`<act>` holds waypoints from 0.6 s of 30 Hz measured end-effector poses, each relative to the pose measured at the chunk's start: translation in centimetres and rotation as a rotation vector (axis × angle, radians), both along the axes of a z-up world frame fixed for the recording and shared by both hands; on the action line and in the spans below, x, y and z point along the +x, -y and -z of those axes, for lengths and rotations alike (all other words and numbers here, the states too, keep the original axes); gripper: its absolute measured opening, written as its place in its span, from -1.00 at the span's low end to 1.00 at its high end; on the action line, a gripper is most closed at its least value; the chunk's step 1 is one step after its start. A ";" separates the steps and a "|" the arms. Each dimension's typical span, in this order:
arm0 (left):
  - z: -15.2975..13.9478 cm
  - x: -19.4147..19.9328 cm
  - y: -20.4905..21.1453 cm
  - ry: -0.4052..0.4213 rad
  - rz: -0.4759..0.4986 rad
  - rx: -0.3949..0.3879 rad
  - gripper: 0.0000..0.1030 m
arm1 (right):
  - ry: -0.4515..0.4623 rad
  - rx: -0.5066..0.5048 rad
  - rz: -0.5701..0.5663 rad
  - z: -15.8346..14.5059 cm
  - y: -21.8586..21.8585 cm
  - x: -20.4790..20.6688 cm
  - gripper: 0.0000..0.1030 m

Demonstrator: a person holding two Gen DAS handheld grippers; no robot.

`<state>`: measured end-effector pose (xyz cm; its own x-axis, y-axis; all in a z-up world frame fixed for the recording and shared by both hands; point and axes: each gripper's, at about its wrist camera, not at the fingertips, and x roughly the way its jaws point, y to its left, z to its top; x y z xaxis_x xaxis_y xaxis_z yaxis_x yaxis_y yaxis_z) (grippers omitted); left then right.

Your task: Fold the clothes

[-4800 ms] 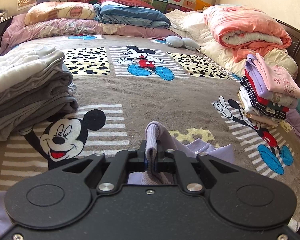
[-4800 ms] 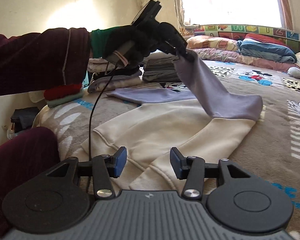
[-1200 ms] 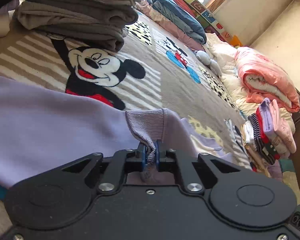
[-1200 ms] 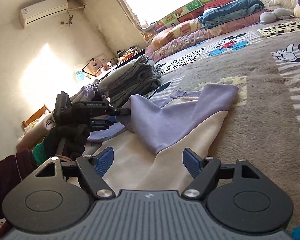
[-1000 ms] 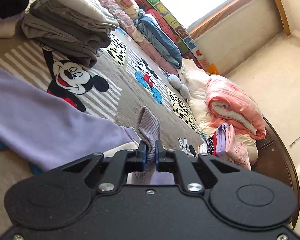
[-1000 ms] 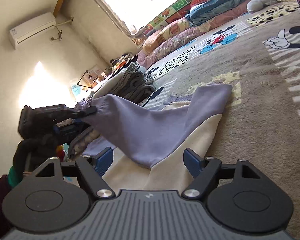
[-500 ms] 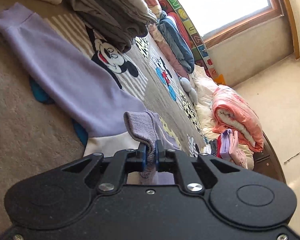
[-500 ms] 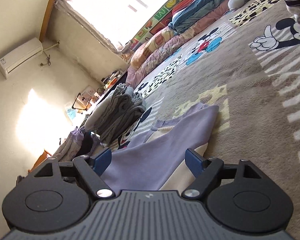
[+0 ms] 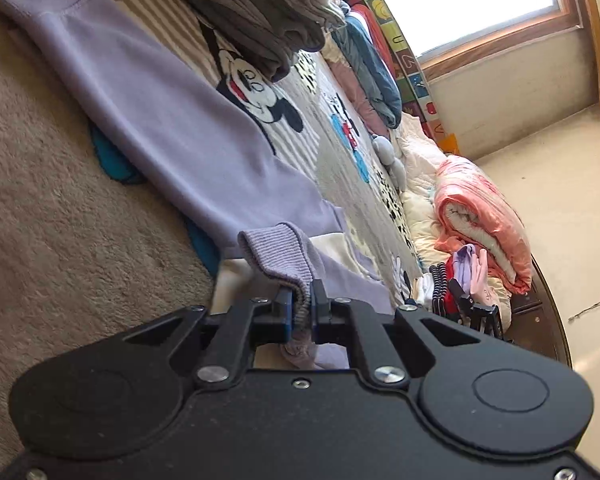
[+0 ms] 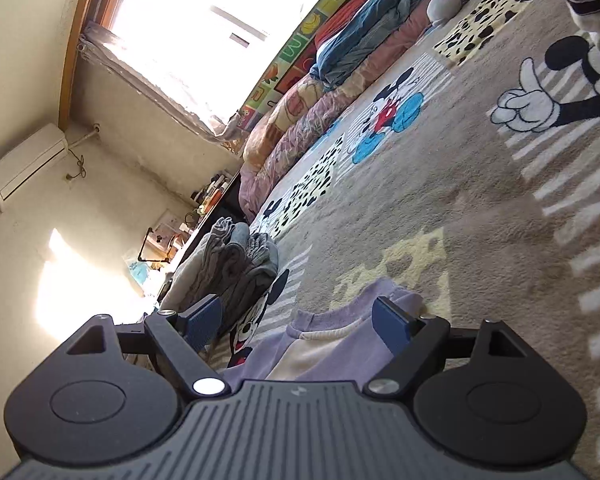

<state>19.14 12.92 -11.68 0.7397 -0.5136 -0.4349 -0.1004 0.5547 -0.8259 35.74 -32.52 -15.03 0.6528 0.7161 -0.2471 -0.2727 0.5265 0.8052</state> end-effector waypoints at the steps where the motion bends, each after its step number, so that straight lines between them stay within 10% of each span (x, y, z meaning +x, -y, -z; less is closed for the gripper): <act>1: 0.2 -0.1 -0.3 -0.003 -0.008 -0.001 -0.90 | -0.006 -0.014 -0.022 -0.1 -0.5 0.4 0.60; 9: 0.8 1.1 -0.4 -0.010 -0.002 0.084 -0.90 | -0.089 -0.265 -0.058 2.0 -3.5 1.8 0.37; 18: 0.5 1.2 -0.4 0.041 0.013 0.086 -0.90 | 0.099 -0.466 -0.130 -2.1 -5.9 -2.5 0.21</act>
